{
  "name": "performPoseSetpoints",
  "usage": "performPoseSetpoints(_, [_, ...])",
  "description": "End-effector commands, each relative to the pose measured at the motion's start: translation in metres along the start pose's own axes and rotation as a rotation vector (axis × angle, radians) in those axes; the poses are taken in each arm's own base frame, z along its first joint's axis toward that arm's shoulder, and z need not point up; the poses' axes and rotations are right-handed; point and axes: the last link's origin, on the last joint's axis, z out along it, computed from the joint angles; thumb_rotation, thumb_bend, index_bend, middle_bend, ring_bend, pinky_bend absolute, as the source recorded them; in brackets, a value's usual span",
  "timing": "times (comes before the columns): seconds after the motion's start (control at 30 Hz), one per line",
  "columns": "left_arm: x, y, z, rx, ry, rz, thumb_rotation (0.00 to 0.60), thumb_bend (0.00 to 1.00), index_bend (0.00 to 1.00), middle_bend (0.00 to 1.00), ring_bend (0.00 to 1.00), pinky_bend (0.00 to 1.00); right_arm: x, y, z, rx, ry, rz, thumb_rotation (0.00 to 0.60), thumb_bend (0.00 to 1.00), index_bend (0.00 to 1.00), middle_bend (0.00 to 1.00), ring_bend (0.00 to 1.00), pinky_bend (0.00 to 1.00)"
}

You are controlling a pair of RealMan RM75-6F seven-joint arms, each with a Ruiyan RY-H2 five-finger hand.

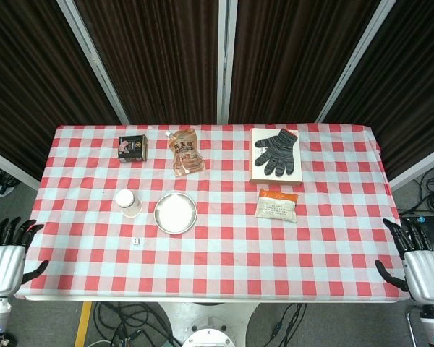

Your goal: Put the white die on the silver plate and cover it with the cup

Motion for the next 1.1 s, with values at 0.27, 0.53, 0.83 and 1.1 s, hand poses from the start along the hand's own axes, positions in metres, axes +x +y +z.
performPoseSetpoints(0.27, [-0.002,0.004,0.010,-0.026,-0.048,-0.004,0.600,0.17,0.23,0.17,0.07,0.06,0.003,-0.004,0.008,0.013,0.010,-0.005,0.600,0.22,0.08,0.15,0.00,0.06])
performPoseSetpoints(0.53, [-0.002,0.029,0.036,-0.163,-0.134,-0.094,0.600,0.17,0.25,0.17,0.07,0.07,0.010,-0.005,0.012,0.026,0.035,-0.019,0.600,0.22,0.08,0.15,0.00,0.06])
performPoseSetpoints(0.83, [-0.027,0.070,0.078,-0.275,-0.211,-0.142,0.600,0.17,0.38,0.44,0.38,0.52,0.010,-0.005,0.017,0.016,0.030,-0.024,0.600,0.22,0.08,0.15,0.00,0.06])
performPoseSetpoints(1.1, [-0.062,0.103,0.102,-0.301,-0.355,-0.185,0.600,0.20,0.44,0.84,0.83,0.88,0.009,-0.004,0.022,0.005,0.017,-0.030,0.600,0.22,0.08,0.15,0.00,0.06])
